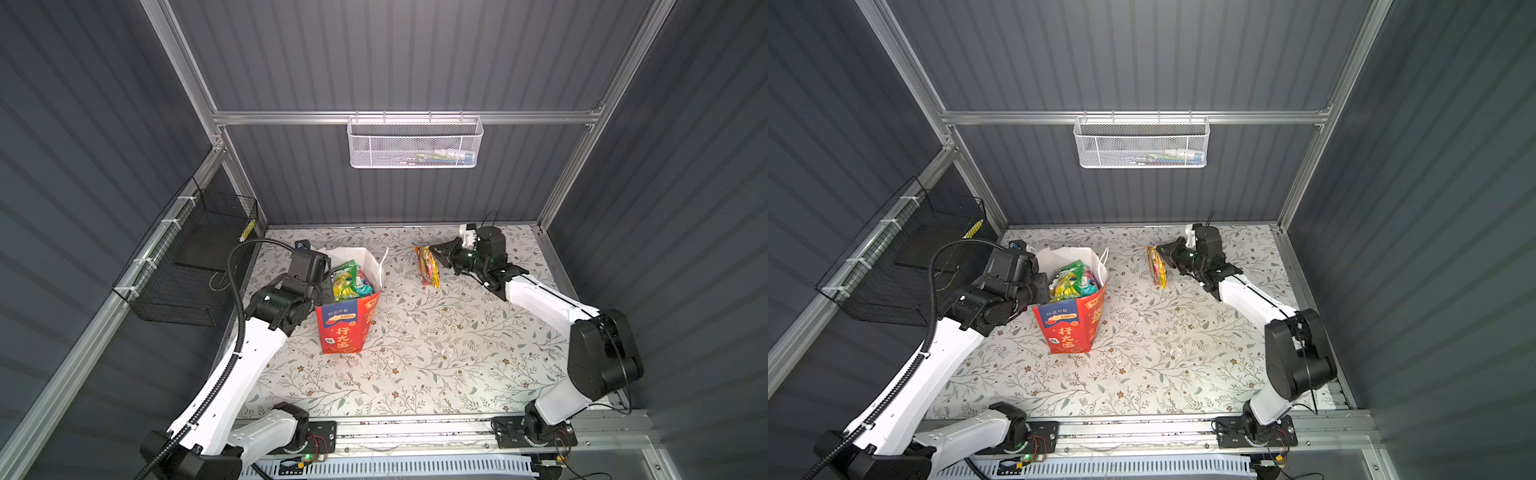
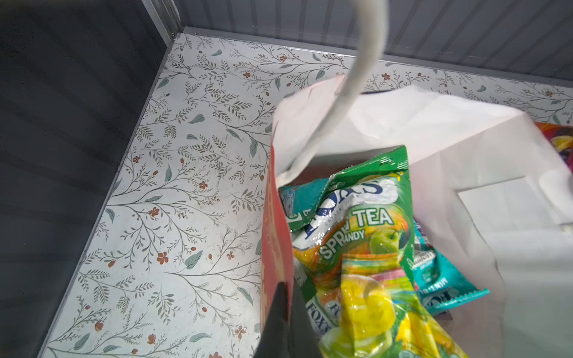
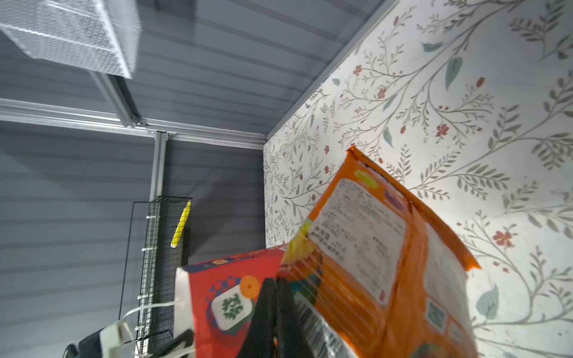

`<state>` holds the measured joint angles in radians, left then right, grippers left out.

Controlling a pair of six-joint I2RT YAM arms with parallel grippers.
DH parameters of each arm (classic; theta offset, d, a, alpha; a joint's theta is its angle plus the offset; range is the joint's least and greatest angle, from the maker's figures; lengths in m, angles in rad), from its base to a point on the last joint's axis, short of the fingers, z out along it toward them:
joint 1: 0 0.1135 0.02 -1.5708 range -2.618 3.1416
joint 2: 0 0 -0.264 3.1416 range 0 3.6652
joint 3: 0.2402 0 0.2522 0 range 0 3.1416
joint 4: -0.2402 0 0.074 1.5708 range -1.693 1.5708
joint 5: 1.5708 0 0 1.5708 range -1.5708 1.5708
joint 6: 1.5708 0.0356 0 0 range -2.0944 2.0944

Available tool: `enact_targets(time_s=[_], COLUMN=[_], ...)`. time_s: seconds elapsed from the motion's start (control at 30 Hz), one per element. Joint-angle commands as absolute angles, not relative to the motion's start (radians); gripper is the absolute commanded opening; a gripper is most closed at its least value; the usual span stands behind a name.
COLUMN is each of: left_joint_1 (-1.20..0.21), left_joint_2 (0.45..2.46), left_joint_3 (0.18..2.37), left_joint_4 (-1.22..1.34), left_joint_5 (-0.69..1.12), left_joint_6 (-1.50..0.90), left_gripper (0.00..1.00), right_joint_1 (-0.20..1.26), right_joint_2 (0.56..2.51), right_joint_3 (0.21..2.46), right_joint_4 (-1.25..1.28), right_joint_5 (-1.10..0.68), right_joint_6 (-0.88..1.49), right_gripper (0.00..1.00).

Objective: Place the snacks into the paper bag
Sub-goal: Pick up the snack from the top-center of the table, then place the snack in the paper bag.

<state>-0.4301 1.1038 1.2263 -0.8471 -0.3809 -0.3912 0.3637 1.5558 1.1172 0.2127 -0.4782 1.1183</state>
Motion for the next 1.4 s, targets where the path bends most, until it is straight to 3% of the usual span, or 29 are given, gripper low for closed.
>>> enact_targets(time_s=[0.0, 0.23, 0.5, 1.07, 1.37], left_joint_1=[-0.422, -0.421, -0.42, -0.419, -0.419], left_joint_2=[1.08, 1.085, 1.083, 1.089, 1.09], left_joint_3=[1.214, 1.214, 1.211, 1.21, 1.21], left_joint_4=[-0.801, -0.8, -0.798, -0.793, -0.795], left_joint_5=[-0.344, -0.333, -0.33, -0.309, -0.308], left_joint_6=[-0.372, -0.371, -0.37, -0.367, -0.367], left_gripper=[0.0, 0.0, 0.0, 0.0, 0.0], right_joint_1=[0.386, 0.452, 0.513, 0.741, 0.815], right_joint_2=[1.436, 1.295, 1.291, 1.543, 1.681], right_joint_3=[1.126, 1.23, 1.401, 1.871, 1.957], right_joint_4=[0.175, 0.028, -0.072, -0.175, -0.193], right_joint_5=[-0.455, -0.407, -0.384, -0.381, -0.413], right_joint_6=[1.029, 0.943, 0.896, 0.816, 0.824], right_gripper=[0.0, 0.0, 0.0, 0.0, 0.0])
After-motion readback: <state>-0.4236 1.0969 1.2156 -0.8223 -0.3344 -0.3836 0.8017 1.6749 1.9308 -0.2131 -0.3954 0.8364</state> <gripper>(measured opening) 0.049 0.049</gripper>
